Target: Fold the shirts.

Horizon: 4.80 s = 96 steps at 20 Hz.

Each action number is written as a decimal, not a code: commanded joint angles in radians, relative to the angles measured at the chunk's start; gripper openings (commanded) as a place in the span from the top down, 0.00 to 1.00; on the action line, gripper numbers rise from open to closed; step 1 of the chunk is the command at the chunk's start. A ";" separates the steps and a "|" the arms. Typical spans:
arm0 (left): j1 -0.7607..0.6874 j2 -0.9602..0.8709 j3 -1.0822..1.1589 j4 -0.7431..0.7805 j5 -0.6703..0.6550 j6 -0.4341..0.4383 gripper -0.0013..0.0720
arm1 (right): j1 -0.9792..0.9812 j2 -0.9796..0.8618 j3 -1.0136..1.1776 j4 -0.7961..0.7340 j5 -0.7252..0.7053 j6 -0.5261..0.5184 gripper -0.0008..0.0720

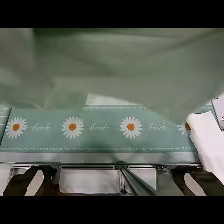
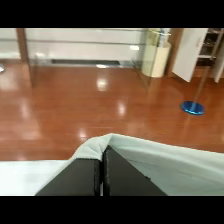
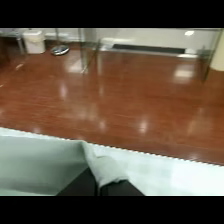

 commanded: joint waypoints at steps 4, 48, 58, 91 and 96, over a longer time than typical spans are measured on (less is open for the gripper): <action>-0.337 0.107 0.003 0.448 -0.200 -0.102 0.96 | 0.001 0.140 -0.087 -0.108 0.225 0.050 0.96; -0.103 -1.025 -0.471 0.042 -0.143 0.062 0.30 | -0.058 -0.880 -0.687 0.141 -0.139 -0.049 0.41; 0.315 -0.628 -0.995 -0.144 -0.143 0.163 0.29 | -0.284 -0.248 -1.215 0.132 -0.367 -0.029 0.41; 0.081 -0.491 -1.369 -0.236 0.125 0.094 0.96 | -0.254 -0.216 -1.726 0.433 -0.425 -0.050 0.41; 0.081 -0.491 -1.357 -0.236 0.119 0.096 0.96 | -0.143 -0.344 -1.699 0.489 -0.531 -0.046 0.72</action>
